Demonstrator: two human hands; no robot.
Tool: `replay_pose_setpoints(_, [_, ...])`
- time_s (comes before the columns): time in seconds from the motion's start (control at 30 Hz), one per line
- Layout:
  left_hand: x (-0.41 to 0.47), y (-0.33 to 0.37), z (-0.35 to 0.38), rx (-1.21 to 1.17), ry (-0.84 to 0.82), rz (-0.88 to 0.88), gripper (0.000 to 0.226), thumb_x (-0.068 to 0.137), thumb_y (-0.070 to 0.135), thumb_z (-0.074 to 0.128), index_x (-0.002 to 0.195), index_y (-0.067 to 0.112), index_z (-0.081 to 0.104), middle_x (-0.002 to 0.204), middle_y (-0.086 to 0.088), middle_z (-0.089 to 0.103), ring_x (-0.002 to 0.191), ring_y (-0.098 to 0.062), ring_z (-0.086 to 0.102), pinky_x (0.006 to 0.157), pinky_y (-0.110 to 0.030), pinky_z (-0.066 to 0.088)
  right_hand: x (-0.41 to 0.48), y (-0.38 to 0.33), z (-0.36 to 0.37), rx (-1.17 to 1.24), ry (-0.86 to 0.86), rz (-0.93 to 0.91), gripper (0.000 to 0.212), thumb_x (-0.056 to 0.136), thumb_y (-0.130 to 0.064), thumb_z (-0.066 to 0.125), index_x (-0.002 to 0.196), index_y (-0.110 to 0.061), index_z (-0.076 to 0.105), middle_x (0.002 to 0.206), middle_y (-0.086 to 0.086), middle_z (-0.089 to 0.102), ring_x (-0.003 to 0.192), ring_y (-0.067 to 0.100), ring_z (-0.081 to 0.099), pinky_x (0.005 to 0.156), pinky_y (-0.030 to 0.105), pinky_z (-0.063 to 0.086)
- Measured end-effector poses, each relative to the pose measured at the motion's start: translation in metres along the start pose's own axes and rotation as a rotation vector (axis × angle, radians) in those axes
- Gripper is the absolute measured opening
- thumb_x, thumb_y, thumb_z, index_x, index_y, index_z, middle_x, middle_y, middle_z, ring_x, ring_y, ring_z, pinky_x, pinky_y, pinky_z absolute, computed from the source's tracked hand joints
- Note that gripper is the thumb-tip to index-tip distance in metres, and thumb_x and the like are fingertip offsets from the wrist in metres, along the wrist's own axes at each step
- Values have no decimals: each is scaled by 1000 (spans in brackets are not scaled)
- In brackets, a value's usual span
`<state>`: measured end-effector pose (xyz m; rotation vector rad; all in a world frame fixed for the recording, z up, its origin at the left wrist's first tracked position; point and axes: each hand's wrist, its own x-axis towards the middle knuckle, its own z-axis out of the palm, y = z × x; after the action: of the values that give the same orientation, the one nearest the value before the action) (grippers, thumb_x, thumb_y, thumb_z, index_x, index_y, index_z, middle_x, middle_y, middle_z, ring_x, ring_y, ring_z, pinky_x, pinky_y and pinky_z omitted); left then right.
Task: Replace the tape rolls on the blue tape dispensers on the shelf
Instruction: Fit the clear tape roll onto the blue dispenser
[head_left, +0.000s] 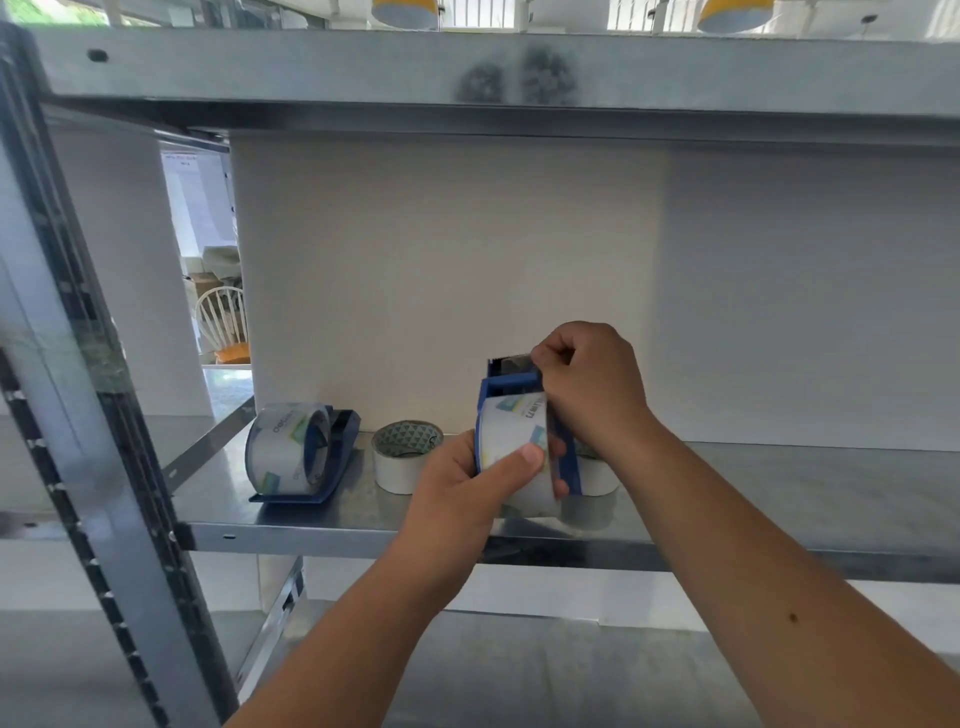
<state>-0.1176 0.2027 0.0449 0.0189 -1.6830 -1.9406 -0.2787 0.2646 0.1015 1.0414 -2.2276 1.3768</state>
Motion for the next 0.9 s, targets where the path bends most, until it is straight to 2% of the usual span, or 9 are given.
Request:
replay_pose_setpoints(0.13, [1,0,4,-60,1,-61,30,70,33,83,99,32,82,104,-6,81,91,-23,77,86,-40,61,12,8,3,-77,-34,16,23,92,-22,65,69,-20,64,71,-14,64,67,2,59,55,24,39])
replay_pose_setpoints(0.2, [1,1,11,-39,25,-56,29,68,27,92,95,31,82,99,-6,82,89,-19,78,81,-33,62,15,9,7,-95,-16,21,25,92,-26,65,67,-21,62,72,-13,65,69,5,61,58,26,44])
replay_pose_setpoints(0.3, [1,8,18,-7,66,-32,29,59,36,94,81,48,80,85,4,83,77,-8,78,64,-17,59,21,11,13,-139,-10,41,25,93,-29,64,69,-22,61,74,-13,65,70,10,62,61,28,46])
replay_pose_setpoints(0.4, [3,11,20,54,92,-18,29,52,47,92,75,54,76,78,9,82,72,-6,78,59,-15,58,31,16,18,-142,6,88,24,96,-28,60,73,-20,60,75,-11,64,70,11,60,59,28,42])
replay_pose_setpoints(0.53, [10,16,20,110,153,-53,28,54,48,94,74,52,75,81,8,82,75,-11,79,61,-22,60,49,19,21,-47,28,139,28,95,-28,58,69,-20,58,72,-7,64,69,17,60,61,29,41])
replay_pose_setpoints(0.67, [22,31,21,149,187,-24,32,59,49,91,70,67,67,71,29,74,67,7,73,50,-10,52,66,16,22,21,33,158,31,94,-25,60,64,-18,58,65,-2,62,65,18,59,63,31,47])
replay_pose_setpoints(0.73, [25,35,19,134,191,-3,33,64,42,92,70,65,69,70,26,75,64,5,73,50,-10,52,74,15,22,43,35,170,33,92,-23,60,60,-15,55,61,-1,59,61,19,56,63,31,47])
replay_pose_setpoints(0.83, [27,37,15,133,183,-13,29,68,33,93,70,56,75,70,15,79,63,-2,76,51,-13,54,80,14,23,94,45,195,31,89,-20,61,66,1,60,62,5,56,60,20,52,62,31,45])
replay_pose_setpoints(0.9, [27,33,13,146,150,-41,29,68,30,94,69,54,76,71,9,80,62,-4,76,52,-14,55,80,16,25,114,54,207,31,89,-19,63,62,-5,61,59,1,57,59,18,53,62,30,45])
